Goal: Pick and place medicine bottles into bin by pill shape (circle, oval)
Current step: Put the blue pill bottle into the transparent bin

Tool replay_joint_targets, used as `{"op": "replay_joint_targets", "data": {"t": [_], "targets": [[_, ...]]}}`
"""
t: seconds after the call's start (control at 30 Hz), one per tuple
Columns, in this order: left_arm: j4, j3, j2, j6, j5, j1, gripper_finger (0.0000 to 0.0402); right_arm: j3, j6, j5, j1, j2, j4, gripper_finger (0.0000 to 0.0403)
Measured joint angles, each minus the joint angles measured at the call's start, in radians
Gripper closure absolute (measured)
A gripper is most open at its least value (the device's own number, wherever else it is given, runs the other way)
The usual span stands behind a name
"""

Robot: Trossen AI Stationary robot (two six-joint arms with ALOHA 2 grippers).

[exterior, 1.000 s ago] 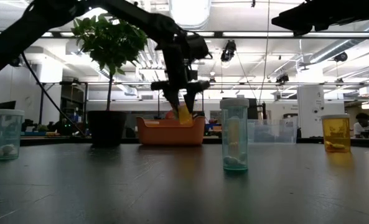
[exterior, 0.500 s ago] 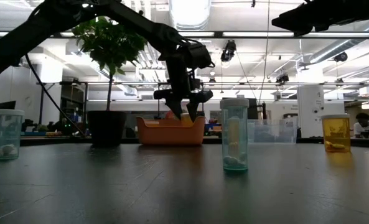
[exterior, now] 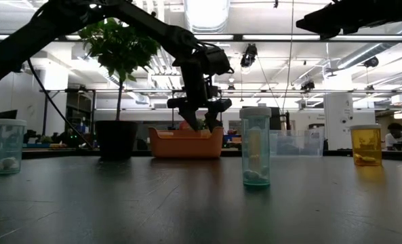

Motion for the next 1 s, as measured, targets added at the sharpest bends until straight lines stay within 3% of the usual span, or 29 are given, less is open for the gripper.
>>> {"op": "replay_joint_targets", "data": {"t": [0.17, 0.4, 0.77, 1.0], "targets": [[-0.022, -0.002, -0.024, 0.016, -0.001, -0.007, 0.0152, 0.000, 0.000, 0.000, 0.000, 0.000, 0.000, 0.0216], [-0.084, -0.001, -0.154, 0.037, -0.004, -0.090, 0.0152, 0.000, 0.001, 0.001, 0.000, 0.000, 0.006, 0.0216], [-0.217, -0.023, -0.304, 0.095, -0.013, -0.421, 0.0152, 0.018, 0.067, 0.002, 0.000, 0.001, 0.000, 0.0216], [-0.219, -0.156, -0.392, 0.114, -0.017, -0.628, 0.0152, 0.017, 0.107, 0.001, 0.001, 0.003, -0.006, 0.0216]]}}
